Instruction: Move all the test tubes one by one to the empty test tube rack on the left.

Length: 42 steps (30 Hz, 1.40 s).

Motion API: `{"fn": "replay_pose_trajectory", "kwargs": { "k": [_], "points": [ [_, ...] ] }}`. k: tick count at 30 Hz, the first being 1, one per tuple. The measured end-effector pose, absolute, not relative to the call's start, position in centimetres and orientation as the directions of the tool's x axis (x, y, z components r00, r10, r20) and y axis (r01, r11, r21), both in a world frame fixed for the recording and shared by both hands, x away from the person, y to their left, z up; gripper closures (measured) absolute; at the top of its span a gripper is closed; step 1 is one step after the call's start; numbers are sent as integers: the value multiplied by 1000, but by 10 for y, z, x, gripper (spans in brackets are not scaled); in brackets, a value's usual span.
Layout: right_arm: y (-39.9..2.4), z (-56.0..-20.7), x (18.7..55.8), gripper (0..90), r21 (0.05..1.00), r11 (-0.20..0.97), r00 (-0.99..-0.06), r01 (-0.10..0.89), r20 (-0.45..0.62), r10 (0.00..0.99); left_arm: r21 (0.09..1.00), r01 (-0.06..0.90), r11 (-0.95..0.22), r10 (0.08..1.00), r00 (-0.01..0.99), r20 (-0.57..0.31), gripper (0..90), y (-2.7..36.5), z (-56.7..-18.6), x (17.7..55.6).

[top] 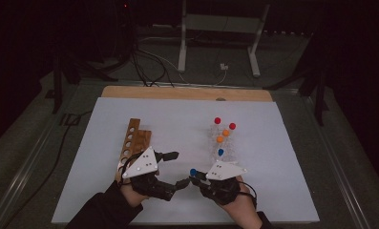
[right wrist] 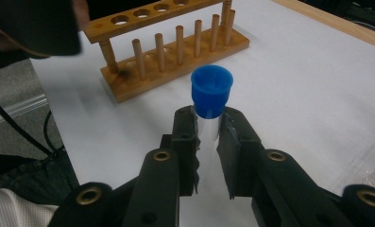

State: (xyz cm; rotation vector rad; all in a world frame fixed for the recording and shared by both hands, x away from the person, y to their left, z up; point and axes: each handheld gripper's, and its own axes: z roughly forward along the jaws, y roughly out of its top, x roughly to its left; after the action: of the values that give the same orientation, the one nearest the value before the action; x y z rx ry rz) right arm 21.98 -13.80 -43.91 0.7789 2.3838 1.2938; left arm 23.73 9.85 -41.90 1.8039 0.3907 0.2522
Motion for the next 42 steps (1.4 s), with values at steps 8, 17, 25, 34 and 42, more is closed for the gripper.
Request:
{"fn": "replay_pose_trajectory", "kwargs": {
  "k": [8,17,25,34,42],
  "points": [
    [-136,-439,219,768,841,445,-805,308,-18,593,958,143,-249,404,914,-31,382,90,-423,240],
    [-136,-439,219,768,842,443,-805,309,-18,594,953,141,-268,393,919,-25,582,84,-429,242],
    [-136,-439,219,768,842,444,-805,307,-18,593,949,143,-282,376,926,-27,696,81,-433,242],
    [-136,-439,219,768,842,446,-807,304,-21,590,944,135,-302,369,929,-15,759,78,-437,242],
    [-136,-439,219,767,844,442,-807,306,-17,590,944,114,-310,365,931,7,777,79,-436,242]
  ]
}}
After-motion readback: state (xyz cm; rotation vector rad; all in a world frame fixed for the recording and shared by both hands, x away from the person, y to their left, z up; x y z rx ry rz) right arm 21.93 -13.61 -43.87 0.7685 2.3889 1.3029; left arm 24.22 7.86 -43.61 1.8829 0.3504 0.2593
